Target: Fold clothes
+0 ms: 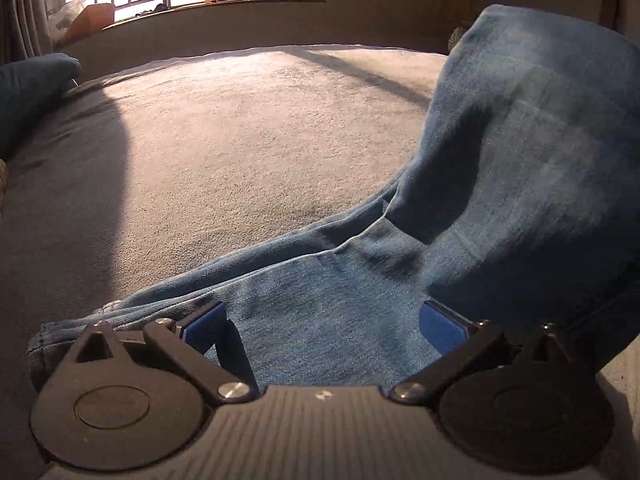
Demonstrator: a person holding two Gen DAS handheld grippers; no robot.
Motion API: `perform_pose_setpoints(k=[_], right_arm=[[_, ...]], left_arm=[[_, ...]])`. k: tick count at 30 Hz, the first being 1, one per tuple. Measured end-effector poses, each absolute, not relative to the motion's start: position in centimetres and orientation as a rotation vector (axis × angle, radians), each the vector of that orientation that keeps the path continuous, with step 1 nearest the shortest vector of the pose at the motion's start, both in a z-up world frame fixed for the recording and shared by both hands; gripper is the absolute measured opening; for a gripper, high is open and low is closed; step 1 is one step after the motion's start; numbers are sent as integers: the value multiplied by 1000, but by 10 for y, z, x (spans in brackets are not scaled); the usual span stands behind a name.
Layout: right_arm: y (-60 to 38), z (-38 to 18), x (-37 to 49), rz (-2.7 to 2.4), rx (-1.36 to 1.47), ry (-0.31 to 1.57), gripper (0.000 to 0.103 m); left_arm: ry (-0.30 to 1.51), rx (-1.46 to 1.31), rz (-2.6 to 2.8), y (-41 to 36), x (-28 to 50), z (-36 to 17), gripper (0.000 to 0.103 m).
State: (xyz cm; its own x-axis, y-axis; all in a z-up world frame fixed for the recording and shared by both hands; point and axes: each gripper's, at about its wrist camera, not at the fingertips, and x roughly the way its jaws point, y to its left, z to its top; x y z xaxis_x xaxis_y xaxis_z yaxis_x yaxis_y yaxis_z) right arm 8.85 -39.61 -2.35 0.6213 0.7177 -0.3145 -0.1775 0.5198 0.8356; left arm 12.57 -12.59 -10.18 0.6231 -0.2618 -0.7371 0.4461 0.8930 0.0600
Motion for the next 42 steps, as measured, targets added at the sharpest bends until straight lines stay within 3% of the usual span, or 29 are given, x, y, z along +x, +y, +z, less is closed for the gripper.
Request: perform_pose_setpoints(k=[3,8,13,25,30,33,38,42], right_arm=[[-389,-23,89,608,855,717,8],[-386,-22,86,621,861,708,8],[-378,-25,86,642,870,715,8],[-316,-39,108,817,905,767,8],[-263,-54,126,905,907,836,8],[-226,-70,138,917,911,914,8],[-183,-98,145,881,867,1030,8],[-161,-101,142,844,778,1045,11]], left_arm=[[723,402,-420,-143,104,-109,103],[691,352,-460,-135,88,-94,103],[691,511,-490,-155,67,-120,103],[674,181,-207,-10,34,-47,103],[749,-4,-19,57,31,-57,102],[794,-149,49,87,26,-71,96],[809,-304,68,113,20,-84,87],[799,-386,54,124,23,-88,85]])
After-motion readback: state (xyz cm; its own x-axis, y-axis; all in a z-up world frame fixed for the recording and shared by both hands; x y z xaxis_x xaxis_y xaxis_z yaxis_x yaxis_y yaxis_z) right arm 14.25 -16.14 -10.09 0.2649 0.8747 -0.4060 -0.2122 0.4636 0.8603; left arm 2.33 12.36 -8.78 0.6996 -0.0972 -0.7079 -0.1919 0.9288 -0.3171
